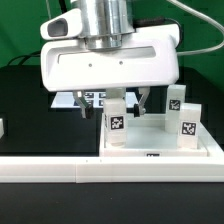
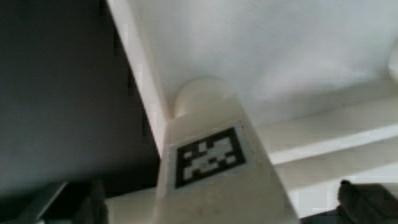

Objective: Assemble square table

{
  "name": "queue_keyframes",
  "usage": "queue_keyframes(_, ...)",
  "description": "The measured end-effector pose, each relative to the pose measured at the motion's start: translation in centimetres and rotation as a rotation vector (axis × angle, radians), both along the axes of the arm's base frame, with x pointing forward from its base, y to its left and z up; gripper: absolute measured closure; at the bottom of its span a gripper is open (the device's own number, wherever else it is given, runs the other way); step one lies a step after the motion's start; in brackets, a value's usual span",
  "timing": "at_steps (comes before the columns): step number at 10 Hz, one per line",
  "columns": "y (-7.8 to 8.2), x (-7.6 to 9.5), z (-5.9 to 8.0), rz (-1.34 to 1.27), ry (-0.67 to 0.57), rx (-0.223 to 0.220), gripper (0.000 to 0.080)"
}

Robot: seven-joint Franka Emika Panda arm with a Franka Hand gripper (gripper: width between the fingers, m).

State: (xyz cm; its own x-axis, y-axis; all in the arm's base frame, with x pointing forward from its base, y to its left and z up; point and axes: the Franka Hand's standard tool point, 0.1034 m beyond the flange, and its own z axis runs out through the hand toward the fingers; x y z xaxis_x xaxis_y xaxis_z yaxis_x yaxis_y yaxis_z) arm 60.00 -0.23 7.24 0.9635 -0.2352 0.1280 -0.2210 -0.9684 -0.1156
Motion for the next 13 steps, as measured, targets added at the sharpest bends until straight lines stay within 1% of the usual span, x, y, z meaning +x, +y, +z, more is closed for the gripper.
queue_keyframes(1, 0.29, -0.14, -0.16, 0.072, 0.018, -0.014, 0.015)
queue_keyframes(2, 0.48, -0.09, -0.13, 0.161, 0.017, -0.042, 0.015)
queue_keyframes(4, -0.06, -0.04, -0.03, 0.363, 0.005, -0.084, 0.015)
queue_keyframes(6, -0.12, 0.2, 0.48, 0.453, -0.008, -0.102, 0.015)
queue_keyframes(8, -0.12, 0.18, 0.42, 0.442, -0.007, -0.101, 0.0159)
queue_keyframes(10, -0.11, 0.17, 0.41, 0.442, -0.006, -0.101, 0.0511)
queue_keyframes(13, -0.12, 0.16, 0.37, 0.432, -0.005, -0.099, 0.0509)
